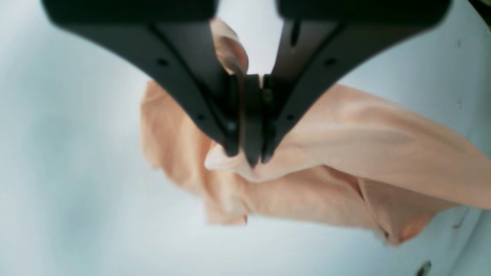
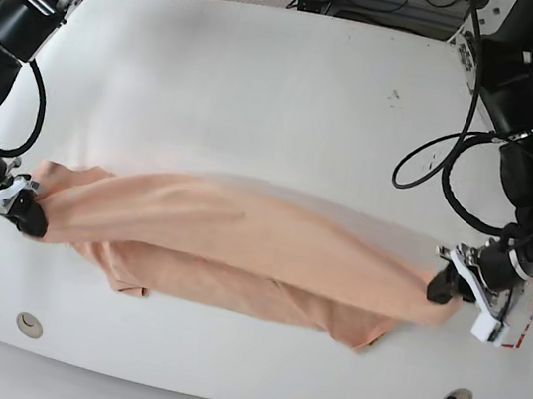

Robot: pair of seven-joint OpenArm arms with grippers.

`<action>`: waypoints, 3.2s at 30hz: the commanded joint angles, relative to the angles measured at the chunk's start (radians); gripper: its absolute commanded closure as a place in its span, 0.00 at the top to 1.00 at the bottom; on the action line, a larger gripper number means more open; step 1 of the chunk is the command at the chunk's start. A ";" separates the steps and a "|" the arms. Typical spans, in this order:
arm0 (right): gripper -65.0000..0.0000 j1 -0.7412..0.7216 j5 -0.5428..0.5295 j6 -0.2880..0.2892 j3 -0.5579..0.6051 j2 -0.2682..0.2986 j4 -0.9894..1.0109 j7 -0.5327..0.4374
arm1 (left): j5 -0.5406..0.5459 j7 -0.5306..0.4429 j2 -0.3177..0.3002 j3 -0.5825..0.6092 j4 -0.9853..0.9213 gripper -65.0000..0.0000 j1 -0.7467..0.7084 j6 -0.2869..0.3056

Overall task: Fold the T-shirt properly
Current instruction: 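Lift the shirt with both grippers and swing it upward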

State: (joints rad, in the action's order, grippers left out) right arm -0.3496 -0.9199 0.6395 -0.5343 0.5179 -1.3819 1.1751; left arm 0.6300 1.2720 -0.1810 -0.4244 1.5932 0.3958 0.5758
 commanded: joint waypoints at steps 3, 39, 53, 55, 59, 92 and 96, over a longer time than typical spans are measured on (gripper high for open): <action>0.00 -0.108 -0.018 0.001 0.076 0.061 -0.004 -0.028 | 0.018 -0.019 -0.028 -0.004 0.049 0.00 0.108 0.000; 0.00 -0.892 -0.020 0.003 0.590 0.267 0.086 -0.030 | 0.012 -0.019 -0.148 -0.006 0.039 0.00 0.678 -0.004; 0.00 -0.956 -0.026 0.007 0.819 0.262 0.154 -0.030 | 0.011 -0.051 -0.206 0.015 -0.121 0.00 0.913 -0.006; 0.00 -0.956 -0.026 0.007 0.820 0.262 0.152 -0.028 | 0.014 -0.058 -0.222 0.040 -0.138 0.00 0.913 -0.006; 0.00 -0.956 -0.021 0.007 0.820 0.265 0.152 -0.028 | 0.018 -0.058 -0.225 0.045 -0.138 0.00 0.880 0.000; 0.00 -0.733 -0.028 0.007 0.555 0.359 0.046 0.044 | 0.055 -0.122 -0.232 0.077 0.117 0.00 0.303 0.002; 0.00 -0.541 -0.028 0.007 0.405 0.353 -0.012 0.049 | 0.095 -0.122 -0.229 0.077 0.131 0.00 0.222 0.002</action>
State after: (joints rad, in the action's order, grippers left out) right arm -0.8982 -0.9699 0.6537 -0.0959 0.8467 -1.3663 1.2381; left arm 0.7227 1.1702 -0.3939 -0.3416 1.7084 0.6037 0.5838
